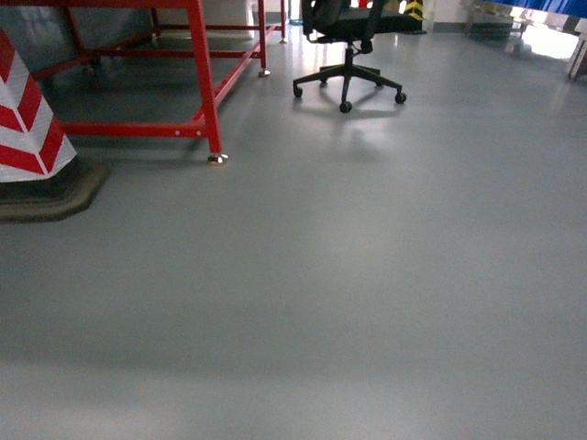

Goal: Pick capacitor and pack into box

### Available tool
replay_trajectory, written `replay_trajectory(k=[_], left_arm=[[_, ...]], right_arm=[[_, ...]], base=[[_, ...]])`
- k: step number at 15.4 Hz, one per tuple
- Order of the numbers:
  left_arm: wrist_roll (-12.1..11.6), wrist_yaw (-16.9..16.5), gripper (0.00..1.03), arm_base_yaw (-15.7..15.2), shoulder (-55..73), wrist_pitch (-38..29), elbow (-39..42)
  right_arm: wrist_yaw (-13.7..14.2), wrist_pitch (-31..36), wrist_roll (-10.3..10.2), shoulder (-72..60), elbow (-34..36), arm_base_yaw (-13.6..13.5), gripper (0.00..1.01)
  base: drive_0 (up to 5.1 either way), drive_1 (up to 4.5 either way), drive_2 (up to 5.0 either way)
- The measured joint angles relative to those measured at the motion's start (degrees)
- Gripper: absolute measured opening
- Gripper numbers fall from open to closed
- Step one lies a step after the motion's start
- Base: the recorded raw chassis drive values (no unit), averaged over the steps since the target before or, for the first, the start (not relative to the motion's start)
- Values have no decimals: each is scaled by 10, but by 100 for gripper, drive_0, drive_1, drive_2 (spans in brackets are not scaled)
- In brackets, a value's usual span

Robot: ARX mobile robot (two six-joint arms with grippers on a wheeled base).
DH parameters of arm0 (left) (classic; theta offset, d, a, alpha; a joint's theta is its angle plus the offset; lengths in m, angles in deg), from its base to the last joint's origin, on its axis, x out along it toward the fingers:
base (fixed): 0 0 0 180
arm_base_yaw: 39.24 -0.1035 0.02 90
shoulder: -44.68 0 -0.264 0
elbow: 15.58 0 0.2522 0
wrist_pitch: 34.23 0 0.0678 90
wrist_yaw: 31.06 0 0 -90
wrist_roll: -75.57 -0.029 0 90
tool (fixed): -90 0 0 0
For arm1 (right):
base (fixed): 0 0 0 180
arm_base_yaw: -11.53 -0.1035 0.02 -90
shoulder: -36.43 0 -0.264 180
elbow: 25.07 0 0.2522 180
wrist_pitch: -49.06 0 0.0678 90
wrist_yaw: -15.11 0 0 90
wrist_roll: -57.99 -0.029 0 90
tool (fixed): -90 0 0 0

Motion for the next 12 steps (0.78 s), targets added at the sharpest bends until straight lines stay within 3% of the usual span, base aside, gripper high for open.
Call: replay_trajectory(k=[12], left_arm=[[0,0,42,0,0,1,0]], right_arm=[[0,-1,0,0,0,0,98]], base=[[-499,237,237]])
